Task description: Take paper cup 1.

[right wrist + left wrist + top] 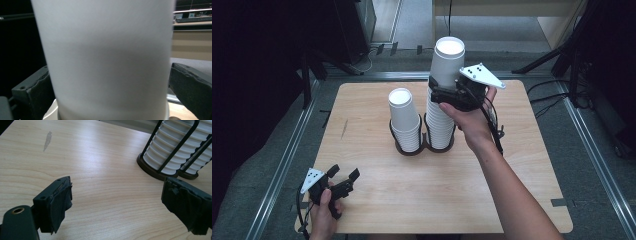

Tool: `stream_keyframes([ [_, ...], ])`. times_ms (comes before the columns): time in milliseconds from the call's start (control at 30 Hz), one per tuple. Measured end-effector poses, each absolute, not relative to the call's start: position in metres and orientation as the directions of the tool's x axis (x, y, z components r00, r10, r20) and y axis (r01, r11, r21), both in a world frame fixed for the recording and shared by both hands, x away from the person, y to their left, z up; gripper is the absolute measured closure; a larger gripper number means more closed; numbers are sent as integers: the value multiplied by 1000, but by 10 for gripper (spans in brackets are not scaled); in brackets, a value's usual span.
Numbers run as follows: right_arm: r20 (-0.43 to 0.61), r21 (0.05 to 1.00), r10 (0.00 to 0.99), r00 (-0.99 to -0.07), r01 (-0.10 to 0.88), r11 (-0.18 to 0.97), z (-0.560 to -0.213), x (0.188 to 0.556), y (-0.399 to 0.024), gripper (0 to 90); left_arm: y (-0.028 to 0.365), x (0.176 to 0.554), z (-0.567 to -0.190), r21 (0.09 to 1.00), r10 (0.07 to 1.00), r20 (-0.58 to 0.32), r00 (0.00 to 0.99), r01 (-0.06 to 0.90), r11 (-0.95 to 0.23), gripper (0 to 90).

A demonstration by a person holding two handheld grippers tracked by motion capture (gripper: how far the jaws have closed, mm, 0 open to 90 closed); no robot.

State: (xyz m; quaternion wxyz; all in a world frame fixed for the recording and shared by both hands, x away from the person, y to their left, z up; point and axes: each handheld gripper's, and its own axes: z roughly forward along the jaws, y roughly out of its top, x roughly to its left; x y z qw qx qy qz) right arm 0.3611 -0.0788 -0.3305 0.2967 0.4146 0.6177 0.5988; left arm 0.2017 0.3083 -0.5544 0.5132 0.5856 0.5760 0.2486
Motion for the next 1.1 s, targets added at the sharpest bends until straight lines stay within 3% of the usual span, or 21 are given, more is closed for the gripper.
stream_keyframes([
  [500, 84, 993, 865, -494, 116, -30, -333, 363, -72, 88, 309, 202, -554, 887, 929, -302, 214, 421, 191, 97],
  [1100, 92, 993, 869, -487, 104, -47, -326, 362, -73, 100, 308, 202, -555, 887, 929, -303, 214, 421, 192, 97],
])
